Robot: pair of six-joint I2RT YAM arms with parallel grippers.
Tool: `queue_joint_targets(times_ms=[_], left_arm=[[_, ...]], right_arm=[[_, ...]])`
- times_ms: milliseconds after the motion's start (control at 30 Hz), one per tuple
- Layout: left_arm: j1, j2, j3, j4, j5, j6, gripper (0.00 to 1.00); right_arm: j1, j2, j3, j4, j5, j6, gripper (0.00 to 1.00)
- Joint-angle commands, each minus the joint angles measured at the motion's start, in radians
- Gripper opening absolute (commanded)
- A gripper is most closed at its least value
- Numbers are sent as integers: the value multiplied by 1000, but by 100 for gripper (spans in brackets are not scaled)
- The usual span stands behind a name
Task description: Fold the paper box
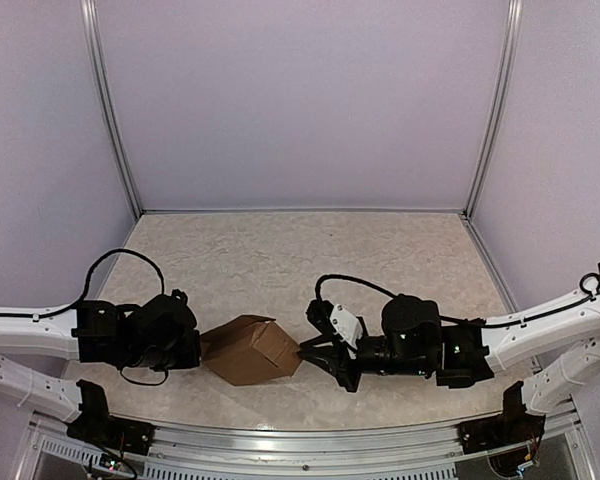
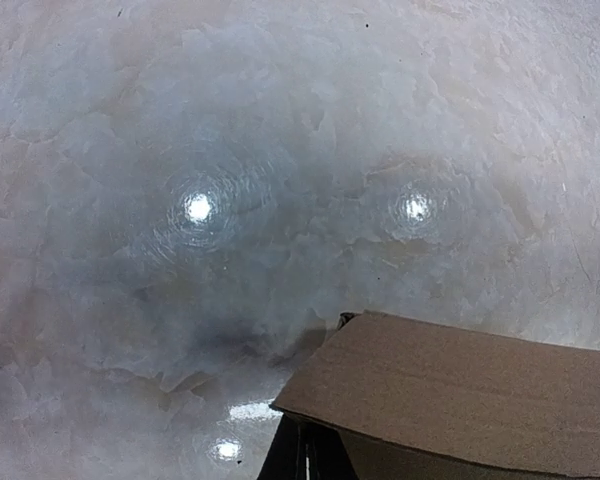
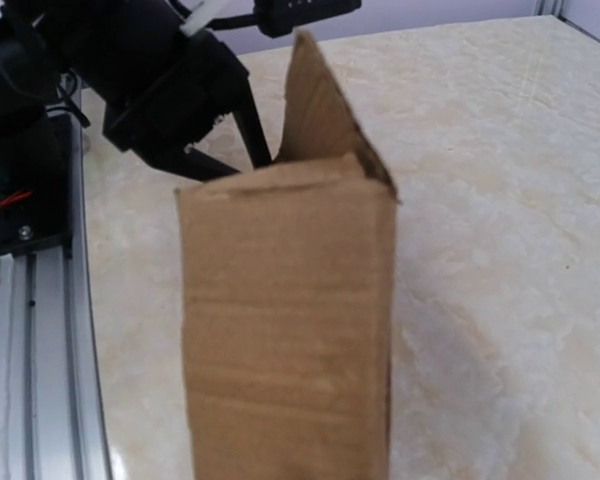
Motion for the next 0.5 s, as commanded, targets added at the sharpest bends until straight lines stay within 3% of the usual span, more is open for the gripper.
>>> queue_joint_targets(times_ms=[0,200,467], left_arm=[[-9,8,25,-17,-16,18,0],[-10,1,22,-11,-16,27,0],[-18,7,21,8,-11,37,0]], right_arm=[[-19,34,41,3,-39,8,11],[-42,75,61,-1,-49,15,3],[-62,159,87,-1,-88,30,0]])
